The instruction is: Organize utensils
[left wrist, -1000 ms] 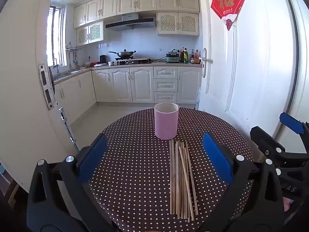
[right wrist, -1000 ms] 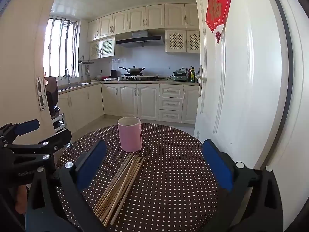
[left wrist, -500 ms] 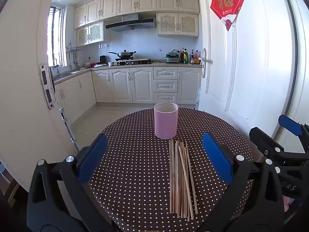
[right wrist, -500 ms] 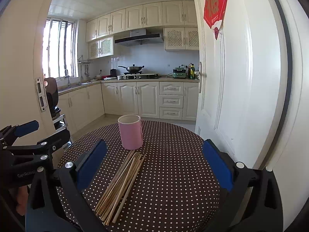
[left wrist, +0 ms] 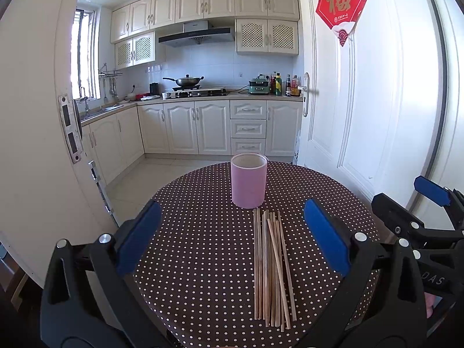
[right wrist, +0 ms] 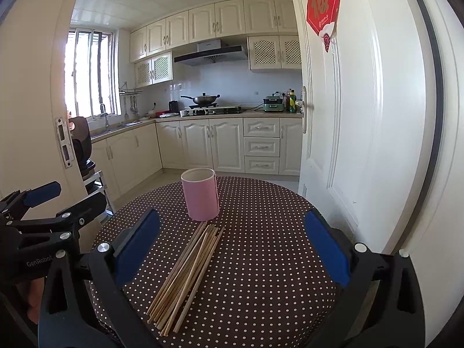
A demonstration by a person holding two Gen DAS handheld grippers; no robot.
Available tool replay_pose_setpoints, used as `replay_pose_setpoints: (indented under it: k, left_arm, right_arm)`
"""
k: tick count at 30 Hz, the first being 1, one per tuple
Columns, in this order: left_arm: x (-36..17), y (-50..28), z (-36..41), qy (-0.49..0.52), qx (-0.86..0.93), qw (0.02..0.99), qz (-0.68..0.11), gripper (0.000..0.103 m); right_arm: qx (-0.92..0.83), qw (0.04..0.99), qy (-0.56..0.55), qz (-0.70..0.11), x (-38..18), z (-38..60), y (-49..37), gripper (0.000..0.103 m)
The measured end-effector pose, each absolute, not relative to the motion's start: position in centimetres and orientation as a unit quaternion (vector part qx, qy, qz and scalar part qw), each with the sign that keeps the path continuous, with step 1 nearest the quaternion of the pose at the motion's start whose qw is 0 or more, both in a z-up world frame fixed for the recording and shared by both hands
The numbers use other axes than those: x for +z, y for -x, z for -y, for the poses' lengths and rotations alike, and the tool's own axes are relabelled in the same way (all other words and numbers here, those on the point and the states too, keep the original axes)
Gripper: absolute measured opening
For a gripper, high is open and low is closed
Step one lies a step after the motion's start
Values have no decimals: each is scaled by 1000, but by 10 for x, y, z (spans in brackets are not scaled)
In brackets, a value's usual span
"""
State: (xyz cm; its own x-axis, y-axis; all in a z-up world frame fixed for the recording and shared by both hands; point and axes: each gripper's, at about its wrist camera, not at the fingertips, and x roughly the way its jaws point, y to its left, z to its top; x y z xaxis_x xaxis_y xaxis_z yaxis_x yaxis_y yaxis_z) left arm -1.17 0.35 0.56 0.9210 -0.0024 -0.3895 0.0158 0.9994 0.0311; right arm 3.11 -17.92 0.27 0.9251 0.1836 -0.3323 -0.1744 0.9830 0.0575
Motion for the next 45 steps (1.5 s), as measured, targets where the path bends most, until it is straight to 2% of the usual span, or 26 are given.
replay_pose_setpoints:
  k: [45]
  left_arm:
    - [3, 15, -5, -15, -6, 980, -197, 97]
  right_arm:
    - [94, 979, -20, -180, -2, 179, -32, 96]
